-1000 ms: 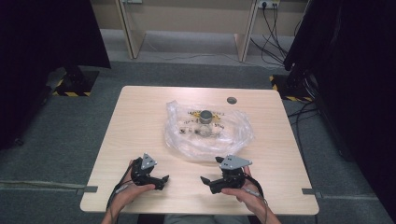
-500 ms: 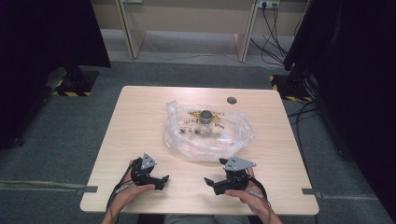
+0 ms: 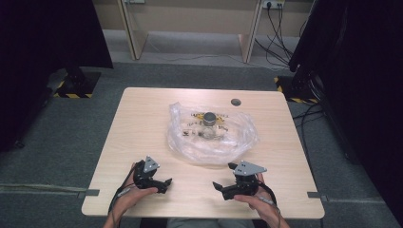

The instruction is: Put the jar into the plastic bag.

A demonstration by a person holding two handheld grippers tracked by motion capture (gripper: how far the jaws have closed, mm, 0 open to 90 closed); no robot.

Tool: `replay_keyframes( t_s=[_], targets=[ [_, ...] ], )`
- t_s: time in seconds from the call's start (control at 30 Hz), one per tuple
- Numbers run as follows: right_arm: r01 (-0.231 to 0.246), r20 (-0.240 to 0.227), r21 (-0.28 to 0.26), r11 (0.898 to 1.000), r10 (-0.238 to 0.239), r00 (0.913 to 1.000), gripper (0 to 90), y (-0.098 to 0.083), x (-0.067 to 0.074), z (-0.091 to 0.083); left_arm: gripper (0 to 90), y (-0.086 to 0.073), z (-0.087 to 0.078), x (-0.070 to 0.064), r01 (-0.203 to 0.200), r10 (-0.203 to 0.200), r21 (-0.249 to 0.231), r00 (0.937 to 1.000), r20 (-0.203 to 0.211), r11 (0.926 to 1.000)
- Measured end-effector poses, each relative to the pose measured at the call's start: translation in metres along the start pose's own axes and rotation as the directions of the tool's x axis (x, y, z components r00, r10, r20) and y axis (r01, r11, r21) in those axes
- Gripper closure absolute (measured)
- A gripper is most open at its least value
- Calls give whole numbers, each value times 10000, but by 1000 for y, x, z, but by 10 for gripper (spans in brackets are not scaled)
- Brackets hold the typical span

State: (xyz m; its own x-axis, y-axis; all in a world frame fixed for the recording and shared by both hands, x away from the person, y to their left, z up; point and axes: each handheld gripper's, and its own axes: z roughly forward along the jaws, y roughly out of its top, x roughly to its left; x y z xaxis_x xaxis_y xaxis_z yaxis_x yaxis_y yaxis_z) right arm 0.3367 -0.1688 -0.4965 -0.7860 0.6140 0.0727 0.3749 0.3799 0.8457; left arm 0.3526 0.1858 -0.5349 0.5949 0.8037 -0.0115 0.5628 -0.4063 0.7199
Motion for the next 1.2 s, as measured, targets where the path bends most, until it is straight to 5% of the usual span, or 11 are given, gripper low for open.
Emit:
replay_keyframes(
  t_s=[1.2],
  targets=[
    [-479, 72, 73, 9988, 479, 9988, 59, -26, 0, -20, 14, 0, 0, 0, -4, 4, 2, 10000, -4, 10000]
  ],
)
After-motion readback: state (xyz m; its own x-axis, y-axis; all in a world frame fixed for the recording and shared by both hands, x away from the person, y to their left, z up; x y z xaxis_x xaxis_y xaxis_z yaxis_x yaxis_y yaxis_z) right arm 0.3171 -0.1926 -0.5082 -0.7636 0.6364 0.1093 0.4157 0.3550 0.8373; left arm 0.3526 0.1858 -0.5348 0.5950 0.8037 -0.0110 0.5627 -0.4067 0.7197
